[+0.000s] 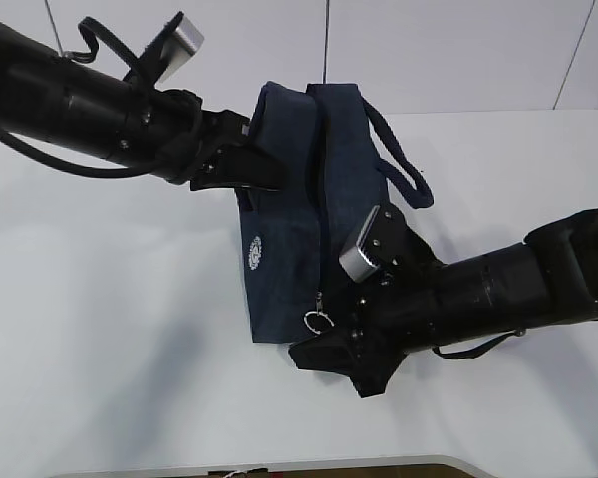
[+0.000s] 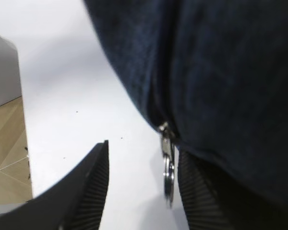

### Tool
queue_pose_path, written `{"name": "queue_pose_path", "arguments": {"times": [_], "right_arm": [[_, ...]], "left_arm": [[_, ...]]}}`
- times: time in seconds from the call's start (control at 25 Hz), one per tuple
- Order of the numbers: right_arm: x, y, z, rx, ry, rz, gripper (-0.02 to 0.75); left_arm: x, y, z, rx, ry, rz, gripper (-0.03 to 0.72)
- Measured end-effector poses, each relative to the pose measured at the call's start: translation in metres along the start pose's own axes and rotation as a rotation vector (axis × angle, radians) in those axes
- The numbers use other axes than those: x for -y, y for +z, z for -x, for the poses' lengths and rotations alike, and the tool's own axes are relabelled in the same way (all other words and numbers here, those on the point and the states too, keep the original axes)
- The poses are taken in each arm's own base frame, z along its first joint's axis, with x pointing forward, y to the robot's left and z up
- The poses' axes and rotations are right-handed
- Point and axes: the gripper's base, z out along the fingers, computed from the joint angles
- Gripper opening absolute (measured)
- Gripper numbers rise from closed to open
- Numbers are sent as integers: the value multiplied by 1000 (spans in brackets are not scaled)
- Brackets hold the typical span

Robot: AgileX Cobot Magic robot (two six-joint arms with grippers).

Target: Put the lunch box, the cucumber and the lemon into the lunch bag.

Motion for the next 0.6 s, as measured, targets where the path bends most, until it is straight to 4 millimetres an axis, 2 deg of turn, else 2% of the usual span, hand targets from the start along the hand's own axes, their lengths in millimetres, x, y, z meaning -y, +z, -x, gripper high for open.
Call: {"name": "queue_pose_path", "arguments": {"times": [0.36,0.52,0.6], "right_arm": [[1,0,0,-7,1,-14,370],[2,0,0,-8,1,-20,235],[3,0,0,-11,4,-24,111]], "left_arm": [[0,0,0,-2,0,-3,7],[0,0,0,-2,0,-3,7],[0,0,0,-2,0,-3,7]]}}
